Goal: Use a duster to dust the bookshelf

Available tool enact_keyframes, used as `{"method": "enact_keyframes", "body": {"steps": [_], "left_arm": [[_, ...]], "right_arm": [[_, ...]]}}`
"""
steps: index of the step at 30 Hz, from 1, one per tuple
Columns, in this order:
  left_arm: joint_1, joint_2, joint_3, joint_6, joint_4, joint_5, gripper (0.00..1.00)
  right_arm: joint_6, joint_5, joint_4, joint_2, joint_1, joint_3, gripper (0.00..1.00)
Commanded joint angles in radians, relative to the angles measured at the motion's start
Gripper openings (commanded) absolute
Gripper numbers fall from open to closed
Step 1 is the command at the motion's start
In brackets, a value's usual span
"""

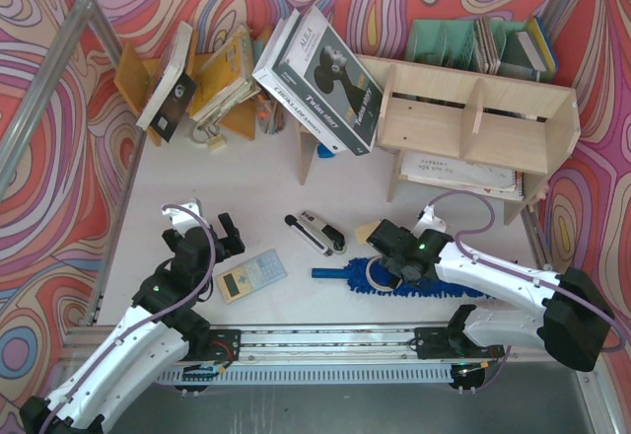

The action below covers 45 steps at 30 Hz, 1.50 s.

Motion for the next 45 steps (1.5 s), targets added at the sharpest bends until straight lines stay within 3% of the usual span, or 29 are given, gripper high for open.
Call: {"method": "enact_keyframes", "body": {"steps": [1, 8, 26, 45], "left_arm": [[-0.002, 0.002, -0.014, 0.014, 0.024, 0.004, 0.98], [-0.001, 0.004, -0.014, 0.014, 0.023, 0.001, 0.98], [-0.001, 0.015, -0.013, 0.012, 0.028, -0.003, 0.98], [-0.001, 0.015, -0.014, 0.012, 0.028, 0.000, 0.98]], "right_arm": [[0.019, 0.034, -0.010, -0.011, -0.005, -0.019, 0.51], [0.021, 0.039, -0.020, -0.017, -0.006, -0.010, 0.45], [-0.013, 0.075, -0.055, -0.016, -0.030, 0.068, 0.43], [-0.224, 0.058, 0.110, 0.058, -0.237, 0.108, 0.43]]}}
